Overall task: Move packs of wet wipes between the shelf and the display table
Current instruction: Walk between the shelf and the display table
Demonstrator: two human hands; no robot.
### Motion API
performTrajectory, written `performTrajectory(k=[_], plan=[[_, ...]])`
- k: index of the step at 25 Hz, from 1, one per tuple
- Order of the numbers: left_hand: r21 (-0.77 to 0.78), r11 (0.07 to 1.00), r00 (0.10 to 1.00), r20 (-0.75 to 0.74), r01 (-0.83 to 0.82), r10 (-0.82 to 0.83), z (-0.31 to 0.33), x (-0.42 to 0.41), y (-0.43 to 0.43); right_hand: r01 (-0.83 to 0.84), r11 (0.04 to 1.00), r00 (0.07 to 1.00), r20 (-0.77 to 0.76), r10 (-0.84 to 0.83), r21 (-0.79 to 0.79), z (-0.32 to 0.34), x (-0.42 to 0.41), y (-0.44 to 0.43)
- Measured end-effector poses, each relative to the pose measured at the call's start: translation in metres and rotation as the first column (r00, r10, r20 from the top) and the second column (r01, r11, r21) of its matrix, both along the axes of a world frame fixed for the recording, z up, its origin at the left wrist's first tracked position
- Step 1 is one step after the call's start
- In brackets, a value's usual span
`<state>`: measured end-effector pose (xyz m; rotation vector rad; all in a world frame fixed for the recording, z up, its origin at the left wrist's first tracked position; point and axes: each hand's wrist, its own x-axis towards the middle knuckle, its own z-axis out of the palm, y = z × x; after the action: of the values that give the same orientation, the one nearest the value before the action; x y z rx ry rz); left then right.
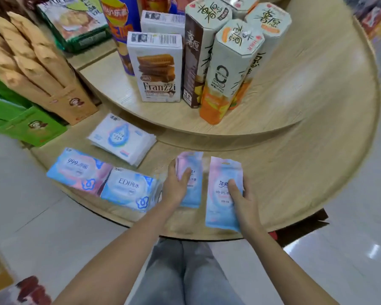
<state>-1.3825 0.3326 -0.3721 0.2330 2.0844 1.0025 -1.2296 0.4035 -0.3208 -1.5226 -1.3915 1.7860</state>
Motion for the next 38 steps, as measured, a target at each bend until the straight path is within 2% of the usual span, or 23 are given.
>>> performTrajectory(k=[3,7,10,12,14,18,21,25,27,29,31,35,38], plan=[[0.045,0.998,0.999,-0.023,-0.04,0.041,-0.017,0.0,0.019,0.024,1.0,0.998,0.064,-0.024,0.0,-0.026,-0.008,0.013],[0.087,0.996,0.997,-0.079,0.019,-0.012,-0.026,-0.008,0.039,0.03,1.0,0.995,0.092,-0.03,0.002,-0.05,-0.031,0.029],[0.131,0.991,0.989,-0.139,-0.038,0.056,-0.03,-0.008,0.037,-0.02,1.0,0.994,0.111,0.018,0.014,-0.063,-0.057,0.029],[0.12,0.985,0.987,-0.09,-0.12,0.131,-0.033,-0.004,0.031,-0.051,0.999,0.993,0.106,0.048,0.02,-0.064,-0.074,0.025],[0.104,0.987,0.987,-0.094,-0.122,0.132,-0.036,-0.002,0.028,-0.07,0.996,0.99,0.129,0.063,0.051,-0.069,-0.088,0.021],[0.079,0.991,0.989,-0.093,-0.109,0.116,-0.036,0.0,0.027,-0.168,0.97,0.939,0.328,0.104,0.176,-0.088,-0.098,0.011],[0.106,0.986,0.988,-0.073,-0.125,0.133,-0.037,0.001,0.027,-0.232,0.96,0.932,0.317,0.173,0.158,-0.091,-0.098,0.01],[0.066,0.995,0.994,-0.075,-0.079,0.084,-0.042,-0.006,0.028,-0.275,0.951,0.915,0.343,0.213,0.142,-0.089,-0.096,0.018],[0.045,0.999,0.979,-0.2,-0.027,0.035,-0.03,-0.01,0.025,-0.219,0.967,0.934,0.313,0.169,0.132,-0.08,-0.085,0.027],[0.047,0.996,0.924,-0.378,0.079,-0.055,-0.008,-0.01,0.015,-0.171,0.979,0.944,0.302,0.131,0.112,-0.06,-0.059,0.037],[0.111,0.975,0.9,-0.417,0.192,-0.13,0.017,-0.003,0.002,-0.186,0.976,0.927,0.348,0.137,0.112,-0.038,-0.025,0.04],[0.151,0.938,0.942,-0.174,0.312,-0.286,0.051,0.029,-0.019,-0.104,0.994,0.931,0.355,0.08,0.047,-0.002,0.044,0.008],[0.096,0.84,0.845,-0.076,0.535,-0.53,0.055,0.048,-0.049,0.099,0.995,0.935,0.338,-0.103,0.029,0.014,0.092,-0.048]])
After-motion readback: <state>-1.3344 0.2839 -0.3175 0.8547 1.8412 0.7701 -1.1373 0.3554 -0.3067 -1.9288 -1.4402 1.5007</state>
